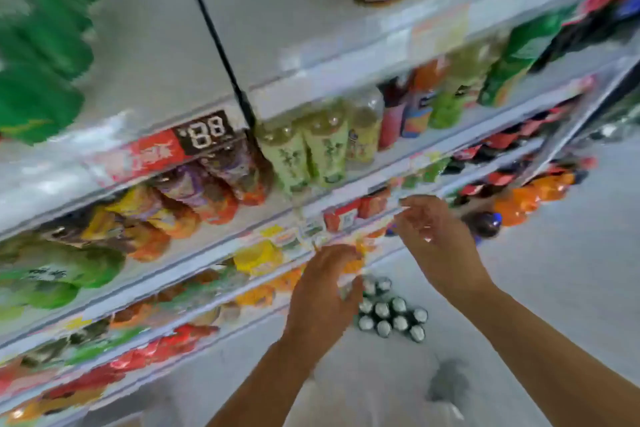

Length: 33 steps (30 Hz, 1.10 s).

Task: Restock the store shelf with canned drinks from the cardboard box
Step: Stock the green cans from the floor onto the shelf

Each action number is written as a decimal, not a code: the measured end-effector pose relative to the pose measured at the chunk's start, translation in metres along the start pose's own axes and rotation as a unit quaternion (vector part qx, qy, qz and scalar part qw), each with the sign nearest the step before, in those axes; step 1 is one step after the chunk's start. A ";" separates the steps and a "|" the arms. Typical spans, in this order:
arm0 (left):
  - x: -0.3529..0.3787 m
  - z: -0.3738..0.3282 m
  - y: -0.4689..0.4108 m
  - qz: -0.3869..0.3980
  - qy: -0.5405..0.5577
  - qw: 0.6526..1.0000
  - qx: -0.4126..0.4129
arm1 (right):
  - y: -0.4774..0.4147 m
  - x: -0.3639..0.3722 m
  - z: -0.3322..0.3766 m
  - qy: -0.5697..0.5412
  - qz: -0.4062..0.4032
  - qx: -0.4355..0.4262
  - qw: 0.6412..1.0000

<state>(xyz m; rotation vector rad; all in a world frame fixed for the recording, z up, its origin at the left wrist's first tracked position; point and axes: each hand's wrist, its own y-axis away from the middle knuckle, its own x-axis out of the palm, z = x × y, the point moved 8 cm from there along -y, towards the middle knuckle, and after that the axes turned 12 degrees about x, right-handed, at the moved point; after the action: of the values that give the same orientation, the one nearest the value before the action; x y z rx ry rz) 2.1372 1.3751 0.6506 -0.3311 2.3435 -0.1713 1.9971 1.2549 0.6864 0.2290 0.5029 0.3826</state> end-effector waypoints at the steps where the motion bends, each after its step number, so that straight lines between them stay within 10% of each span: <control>1: 0.037 0.016 0.007 0.040 0.027 0.998 -0.033 | -0.006 -0.008 -0.042 -0.001 -0.011 0.049 0.999; 9: 0.282 0.153 0.095 0.336 0.000 0.916 -0.218 | -0.029 0.006 -0.372 0.032 -0.010 0.367 0.929; 16: 0.457 0.312 0.156 0.437 -0.078 0.855 -0.268 | -0.056 0.101 -0.630 0.094 0.048 0.482 0.870; 33: 0.614 0.447 0.222 0.288 -0.133 0.856 -0.408 | -0.117 0.215 -0.829 0.144 0.030 0.418 0.897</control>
<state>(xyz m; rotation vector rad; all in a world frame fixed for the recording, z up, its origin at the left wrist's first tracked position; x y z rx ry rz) 1.9895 1.3995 -0.1264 -0.0228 2.0113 1.1108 1.7849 1.3361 -0.1473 1.0360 0.9417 0.2396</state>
